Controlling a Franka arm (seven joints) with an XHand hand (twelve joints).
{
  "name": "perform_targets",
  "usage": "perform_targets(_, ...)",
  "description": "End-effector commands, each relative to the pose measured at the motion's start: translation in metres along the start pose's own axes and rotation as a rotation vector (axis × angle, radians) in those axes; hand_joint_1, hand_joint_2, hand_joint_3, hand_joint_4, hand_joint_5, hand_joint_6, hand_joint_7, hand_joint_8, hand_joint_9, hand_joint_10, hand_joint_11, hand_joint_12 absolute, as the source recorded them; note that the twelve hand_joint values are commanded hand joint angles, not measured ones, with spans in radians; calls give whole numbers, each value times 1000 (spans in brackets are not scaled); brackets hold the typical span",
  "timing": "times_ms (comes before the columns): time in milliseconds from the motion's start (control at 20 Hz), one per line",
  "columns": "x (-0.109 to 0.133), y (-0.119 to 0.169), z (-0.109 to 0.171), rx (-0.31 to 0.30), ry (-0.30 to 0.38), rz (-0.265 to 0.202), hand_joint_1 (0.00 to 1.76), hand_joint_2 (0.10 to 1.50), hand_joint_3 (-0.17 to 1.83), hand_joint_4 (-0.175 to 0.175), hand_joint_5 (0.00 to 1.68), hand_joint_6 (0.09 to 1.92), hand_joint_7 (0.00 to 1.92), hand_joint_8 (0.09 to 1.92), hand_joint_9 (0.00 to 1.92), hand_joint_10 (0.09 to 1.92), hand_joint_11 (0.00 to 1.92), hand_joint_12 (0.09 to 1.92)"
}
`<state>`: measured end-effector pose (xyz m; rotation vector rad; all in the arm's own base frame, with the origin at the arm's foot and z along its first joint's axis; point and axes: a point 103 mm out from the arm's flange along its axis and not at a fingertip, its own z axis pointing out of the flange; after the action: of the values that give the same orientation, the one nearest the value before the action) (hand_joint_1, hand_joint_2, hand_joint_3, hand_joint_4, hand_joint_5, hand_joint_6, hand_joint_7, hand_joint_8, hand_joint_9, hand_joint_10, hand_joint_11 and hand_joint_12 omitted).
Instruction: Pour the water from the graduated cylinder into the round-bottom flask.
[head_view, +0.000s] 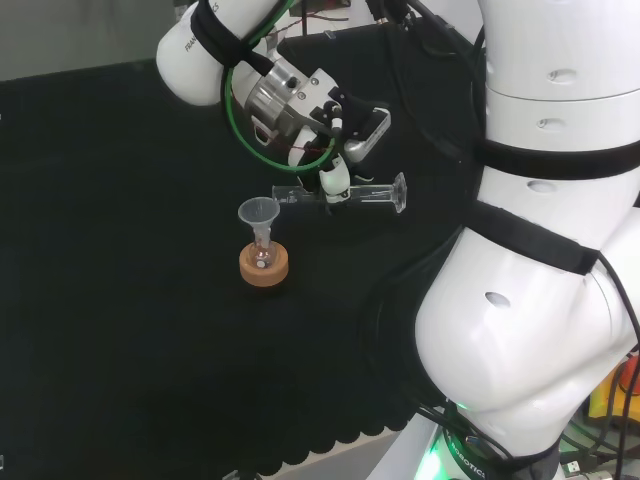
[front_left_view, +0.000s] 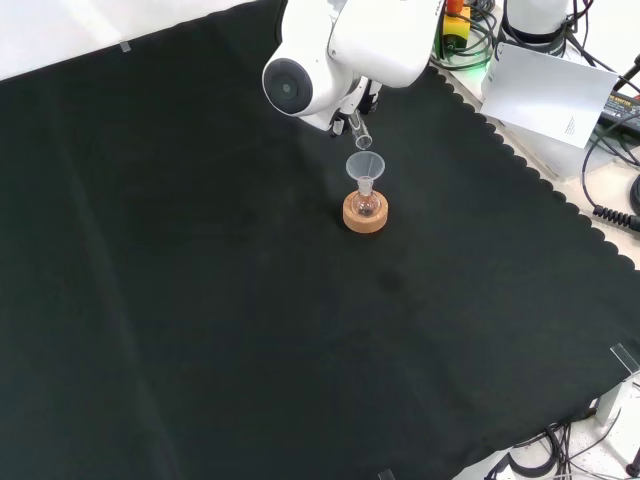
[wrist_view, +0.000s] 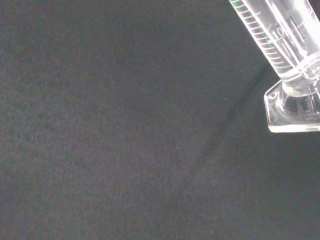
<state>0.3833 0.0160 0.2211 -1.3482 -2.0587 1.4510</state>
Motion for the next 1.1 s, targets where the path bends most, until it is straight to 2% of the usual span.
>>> perform_targets(50,1,-2,-3,3,-13,7,1124,1163,-3,-147,901,1130,1120,504,1390,113,1307,725)
perform_targets(650,4,-4,-10,28,-41,39,1125,1163,-3,-147,901,1130,1125,498,1393,110,1308,722)
perform_targets(900,3,-2,-11,56,-45,52,1125,1163,-3,-147,901,1130,1127,496,1394,108,1309,721)
perform_targets(1100,5,-2,-13,51,-58,62,1125,1163,-3,-146,901,1130,1127,495,1394,107,1309,721)
